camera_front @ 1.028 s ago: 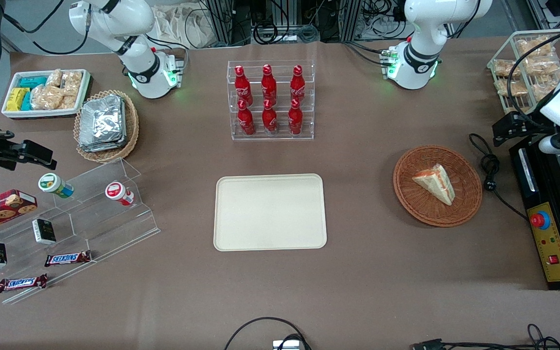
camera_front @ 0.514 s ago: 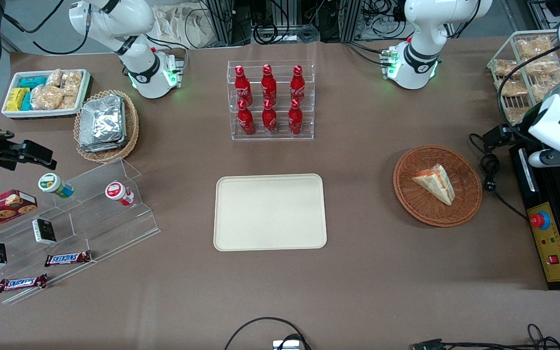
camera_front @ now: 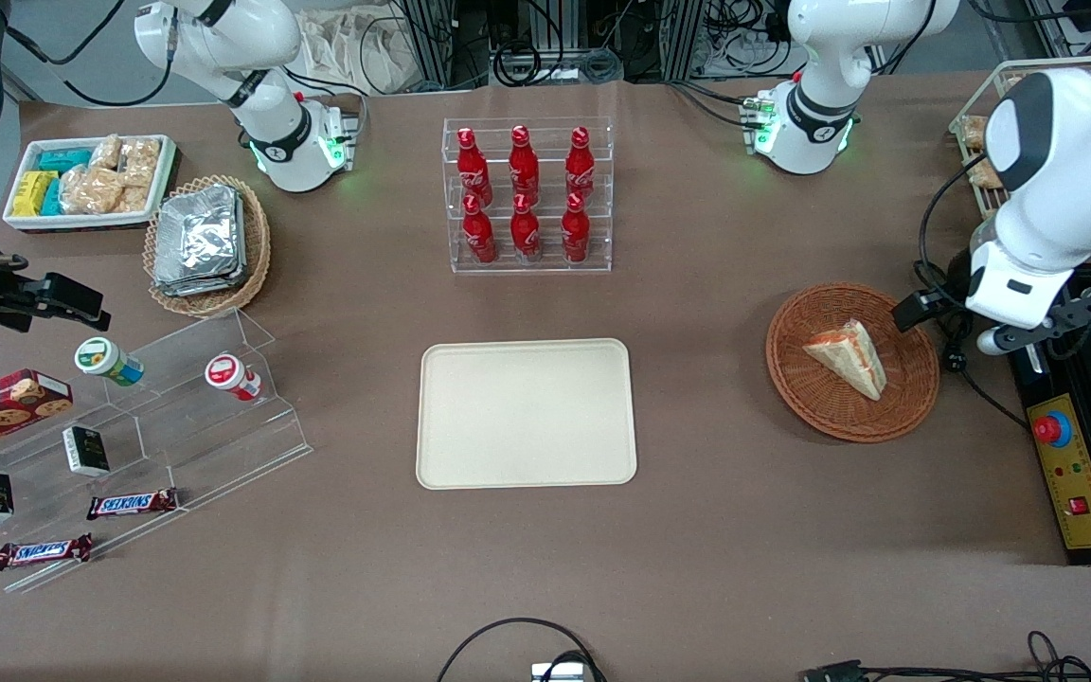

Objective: Place sandwich from basket to tray
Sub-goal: 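Move the left gripper over the wrapped sandwich in the wicker basket, then lower the open left gripper around the sandwich and close it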

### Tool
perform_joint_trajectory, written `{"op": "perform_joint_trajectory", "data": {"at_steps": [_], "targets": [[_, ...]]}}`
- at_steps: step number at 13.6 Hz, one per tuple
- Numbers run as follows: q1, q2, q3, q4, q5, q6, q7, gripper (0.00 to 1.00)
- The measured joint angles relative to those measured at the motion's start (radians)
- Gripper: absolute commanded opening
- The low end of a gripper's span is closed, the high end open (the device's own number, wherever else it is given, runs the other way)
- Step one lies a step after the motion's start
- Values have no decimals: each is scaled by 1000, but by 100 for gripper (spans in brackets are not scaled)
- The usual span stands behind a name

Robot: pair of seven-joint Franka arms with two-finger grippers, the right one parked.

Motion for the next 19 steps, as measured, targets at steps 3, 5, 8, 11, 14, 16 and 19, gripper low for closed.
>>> {"op": "perform_joint_trajectory", "data": {"at_steps": [3, 5, 8, 11, 14, 16, 19], "targets": [[0, -1, 0, -78, 0, 74, -84, 100], [0, -1, 0, -104, 0, 108, -142, 100], [0, -1, 0, -166, 0, 195, -228, 100], [0, 3, 0, -246, 0, 307, -306, 100], [0, 20, 0, -316, 0, 417, -360, 100], [0, 41, 0, -355, 0, 484, -386, 100], [0, 88, 0, -389, -1, 573, -427, 100]]}}
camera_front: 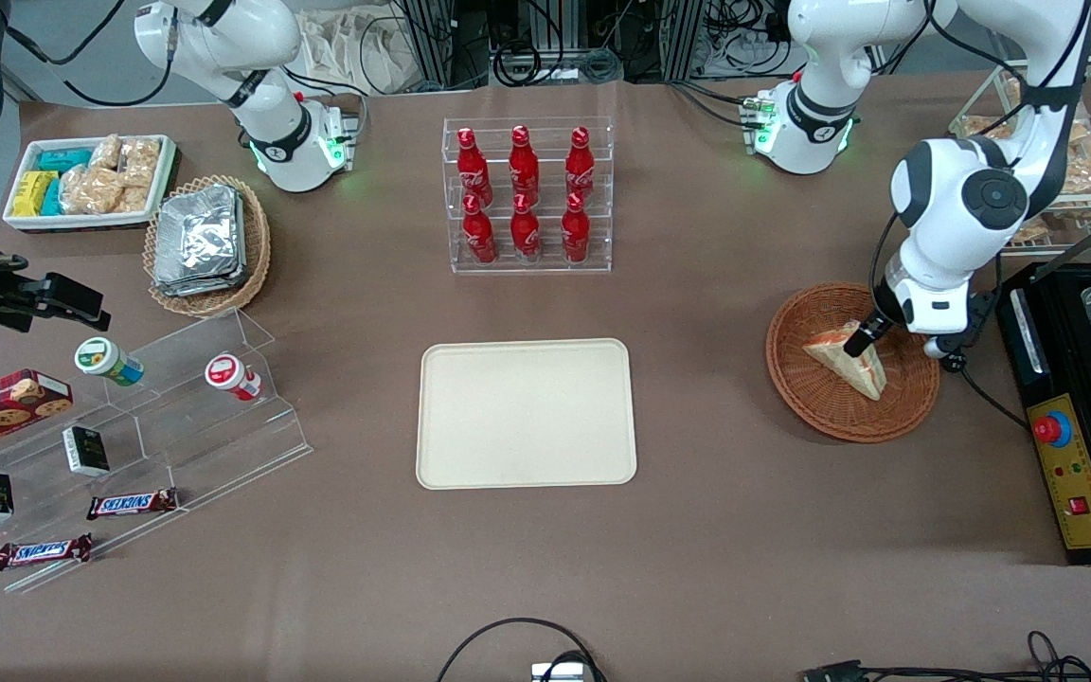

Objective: Place sandwich from basket to tray
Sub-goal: 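Lower the open left gripper around the sandwich and close it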

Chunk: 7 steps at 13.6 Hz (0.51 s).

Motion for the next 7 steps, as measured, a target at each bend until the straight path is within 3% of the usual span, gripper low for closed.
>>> {"op": "perform_joint_trajectory", "data": {"at_steps": [7], "targets": [[0, 70, 0, -12, 0, 88, -36, 100]]}}
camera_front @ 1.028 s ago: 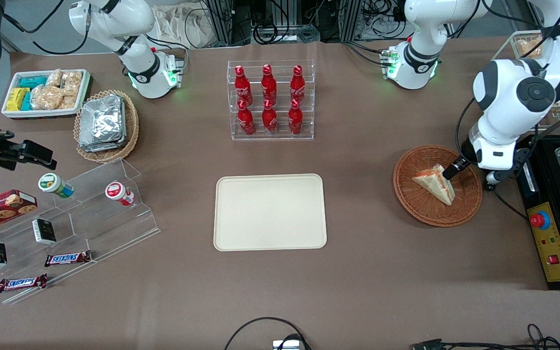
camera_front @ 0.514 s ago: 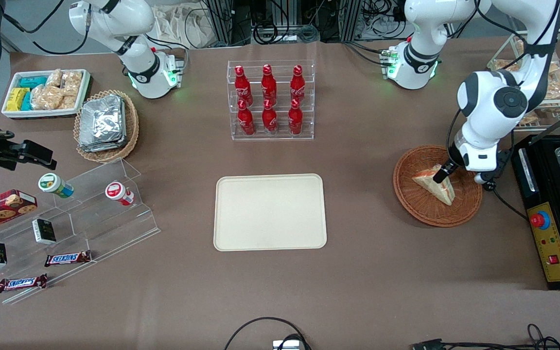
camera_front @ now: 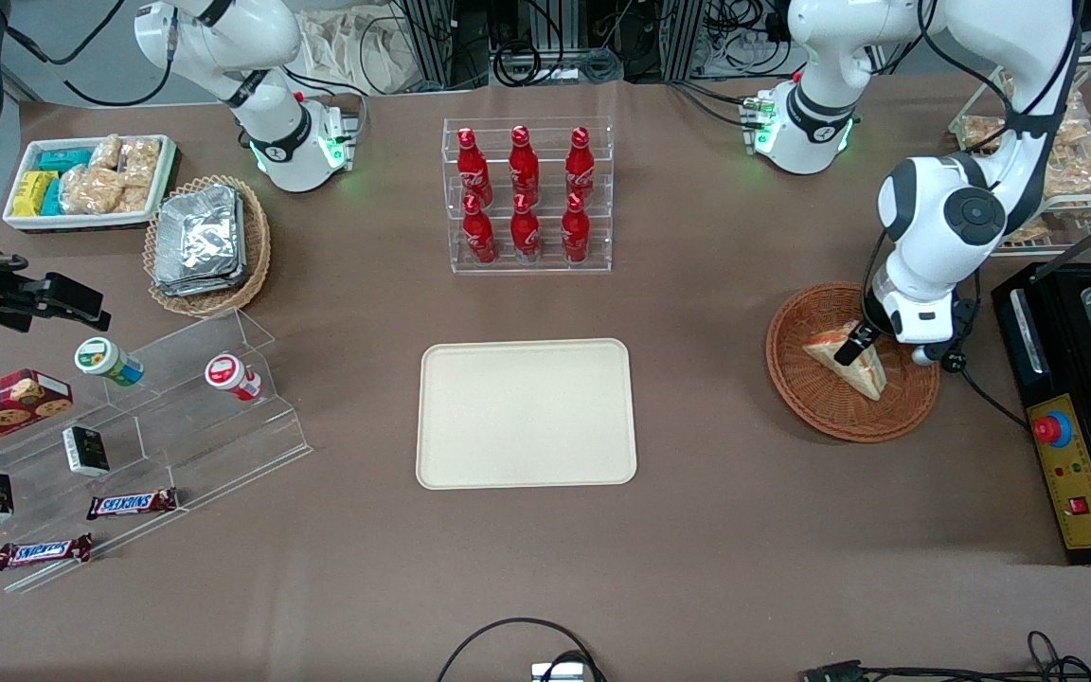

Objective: Place sandwich from basket to tray
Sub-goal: 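Lower the open left gripper around the sandwich and close it, then lift the gripped sandwich up out of the basket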

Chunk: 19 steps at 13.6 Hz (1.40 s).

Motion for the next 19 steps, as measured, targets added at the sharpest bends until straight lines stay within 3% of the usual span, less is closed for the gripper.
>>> {"op": "perform_joint_trajectory", "data": {"at_steps": [2, 3, 5, 7, 13, 19], "targets": [[0, 18, 0, -5, 0, 21, -1, 92], [0, 25, 0, -5, 0, 29, -1, 81], [0, 35, 0, -5, 0, 37, -1, 46], [0, 39, -1, -5, 0, 38, 0, 31], [-15, 23, -3, 1, 3, 22, 43, 28], [-16, -128, -3, 61, 4, -205, 314, 28]]}}
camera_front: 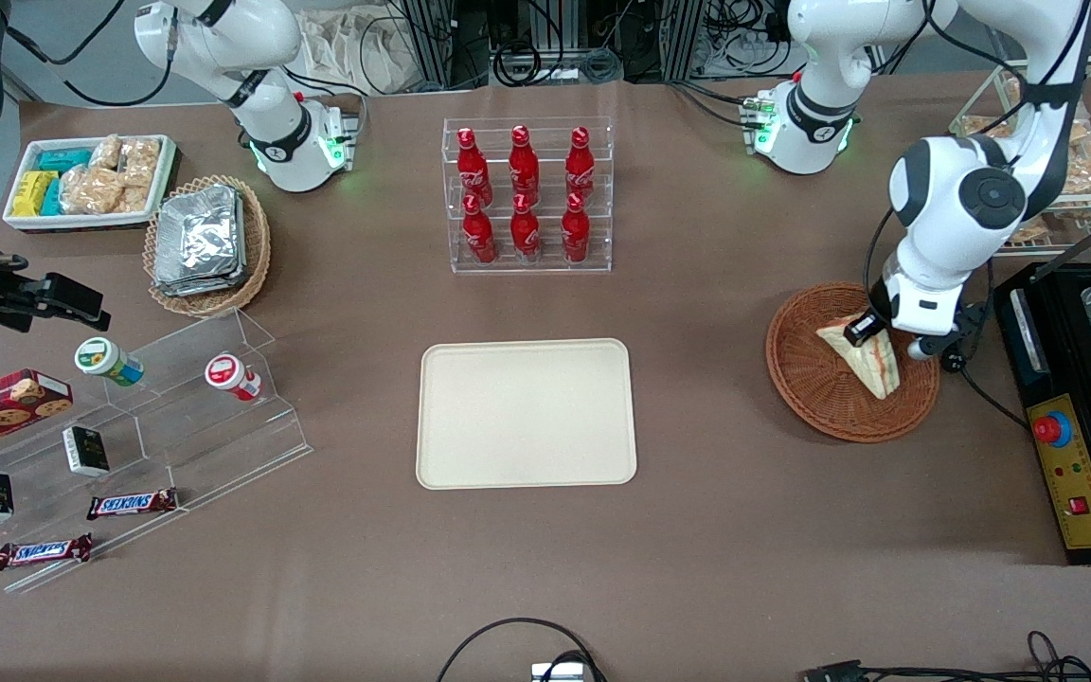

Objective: Place sandwich from basket to tray
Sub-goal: 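Lift the gripped sandwich up out of the basket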

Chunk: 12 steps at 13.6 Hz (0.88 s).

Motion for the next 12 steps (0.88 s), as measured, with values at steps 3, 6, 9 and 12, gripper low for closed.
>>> {"op": "perform_joint_trajectory", "data": {"at_steps": [3, 6, 9, 12], "targets": [[-1, -23, -13, 56, 0, -80, 138, 28], [-3, -25, -53, 137, 0, -152, 189, 29], [-7, -24, -99, 254, 0, -279, 235, 30], [-8, -21, -131, 317, 0, -320, 289, 30]]}}
